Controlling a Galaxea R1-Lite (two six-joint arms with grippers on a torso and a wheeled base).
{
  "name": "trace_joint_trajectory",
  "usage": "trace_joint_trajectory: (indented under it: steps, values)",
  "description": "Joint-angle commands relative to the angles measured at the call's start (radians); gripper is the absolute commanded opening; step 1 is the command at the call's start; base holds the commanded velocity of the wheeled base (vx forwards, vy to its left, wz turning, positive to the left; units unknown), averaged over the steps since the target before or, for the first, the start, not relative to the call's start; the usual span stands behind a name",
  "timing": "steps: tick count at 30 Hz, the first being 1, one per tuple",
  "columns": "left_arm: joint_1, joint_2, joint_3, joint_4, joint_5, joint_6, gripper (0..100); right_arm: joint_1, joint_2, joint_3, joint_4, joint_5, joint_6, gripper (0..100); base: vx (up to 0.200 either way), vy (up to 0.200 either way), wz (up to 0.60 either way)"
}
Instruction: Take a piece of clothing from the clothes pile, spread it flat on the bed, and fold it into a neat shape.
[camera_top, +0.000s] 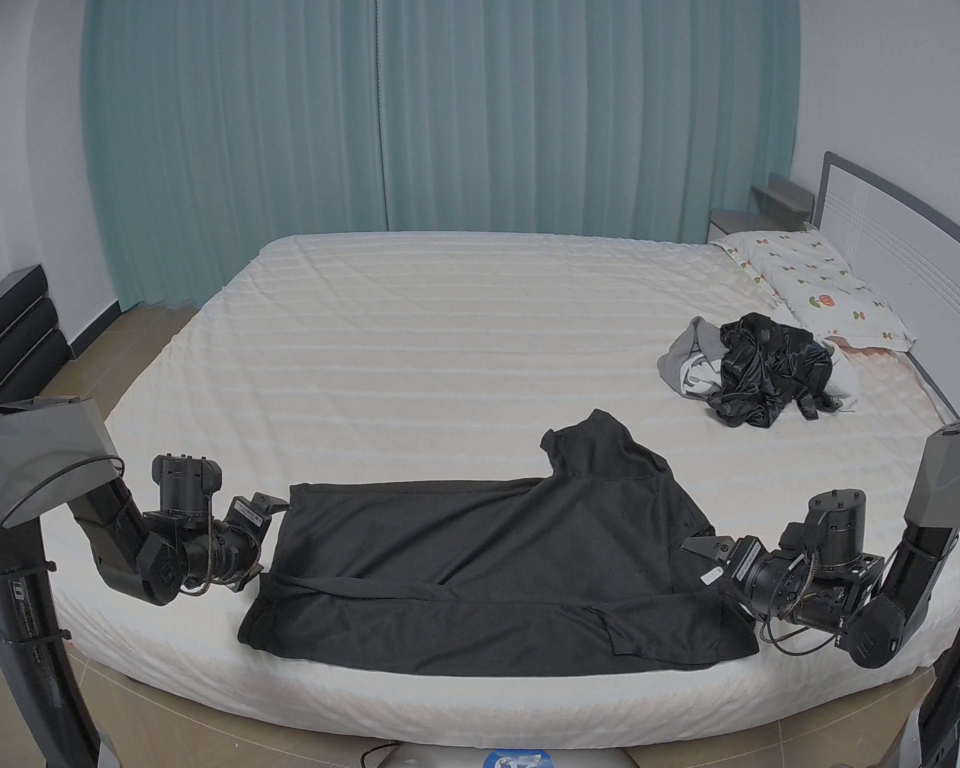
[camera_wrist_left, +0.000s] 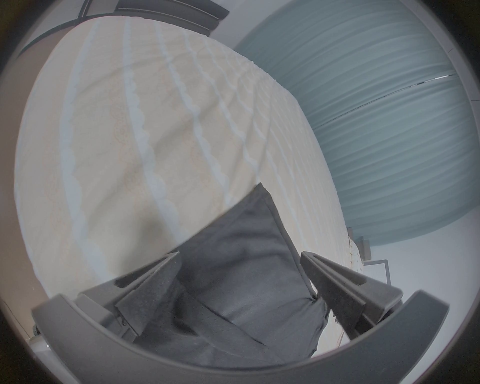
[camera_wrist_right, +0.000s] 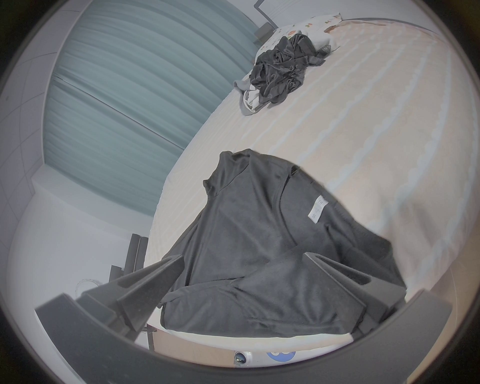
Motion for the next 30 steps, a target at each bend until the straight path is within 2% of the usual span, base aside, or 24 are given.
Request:
trace_joint_trajectory:
  steps: [1, 12, 15, 20, 25, 27, 28, 29, 30]
  values:
    - [-0.003, 0.006, 0.012, -0.036, 0.002, 0.0, 100, 0.001, 0.005, -0.001, -0.001, 0.001, 0.0, 100, 0.0, 0.0, 0.0]
    - [0.02, -0.058, -0.034, -0.045, 0.018, 0.008, 100, 0.001, 0.0, 0.005, -0.001, 0.001, -0.001, 100, 0.0, 0.0, 0.0]
    - [0.022, -0.063, -0.068, -0.039, 0.018, 0.043, 100, 0.001, -0.003, 0.006, -0.001, 0.001, -0.001, 100, 0.0, 0.0, 0.0]
    - [0.037, 0.013, -0.235, 0.015, 0.015, 0.188, 100, 0.002, 0.006, 0.006, -0.001, 0.001, -0.001, 100, 0.0, 0.0, 0.0]
    - [0.043, 0.117, -0.35, 0.058, -0.021, 0.249, 100, 0.002, 0.006, 0.006, -0.001, 0.001, -0.001, 100, 0.0, 0.0, 0.0]
    - [0.045, 0.209, -0.405, 0.056, -0.045, 0.382, 100, 0.002, 0.012, 0.006, -0.001, -0.001, -0.003, 100, 0.0, 0.0, 0.0]
    - [0.045, 0.209, -0.405, 0.056, -0.045, 0.382, 100, 0.002, 0.012, 0.006, -0.001, -0.001, -0.003, 100, 0.0, 0.0, 0.0]
    - [0.045, 0.247, -0.421, 0.05, -0.047, 0.476, 100, 0.002, 0.023, 0.005, -0.002, -0.001, -0.005, 100, 0.0, 0.0, 0.0]
    - [0.045, 0.263, -0.437, 0.051, -0.05, 0.514, 100, 0.001, 0.028, 0.003, -0.002, -0.001, -0.006, 100, 0.0, 0.0, 0.0]
